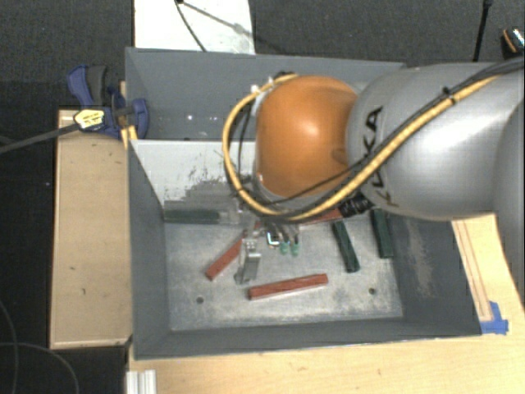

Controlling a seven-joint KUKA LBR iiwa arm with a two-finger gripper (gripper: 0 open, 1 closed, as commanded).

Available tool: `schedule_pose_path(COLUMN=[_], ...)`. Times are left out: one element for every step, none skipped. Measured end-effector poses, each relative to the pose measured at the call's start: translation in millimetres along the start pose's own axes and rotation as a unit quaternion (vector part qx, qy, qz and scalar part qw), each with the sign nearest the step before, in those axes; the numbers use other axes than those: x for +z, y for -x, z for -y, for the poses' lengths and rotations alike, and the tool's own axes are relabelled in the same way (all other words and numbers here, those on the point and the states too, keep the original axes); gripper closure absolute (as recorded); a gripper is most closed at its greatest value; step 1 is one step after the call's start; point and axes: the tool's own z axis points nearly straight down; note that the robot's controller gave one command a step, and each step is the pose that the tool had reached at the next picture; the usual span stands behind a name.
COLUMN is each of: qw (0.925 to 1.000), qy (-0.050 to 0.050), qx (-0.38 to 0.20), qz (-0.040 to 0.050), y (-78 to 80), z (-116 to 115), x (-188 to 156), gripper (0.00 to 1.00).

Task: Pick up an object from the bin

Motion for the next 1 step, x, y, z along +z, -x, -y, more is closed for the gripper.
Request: schedule_pose_path(qw=[0.9993], qy=[0.0], qx=[-0.038], qz=[0.0019], y=[17.4], z=[66.5], x=[146.3], gripper=[0.0])
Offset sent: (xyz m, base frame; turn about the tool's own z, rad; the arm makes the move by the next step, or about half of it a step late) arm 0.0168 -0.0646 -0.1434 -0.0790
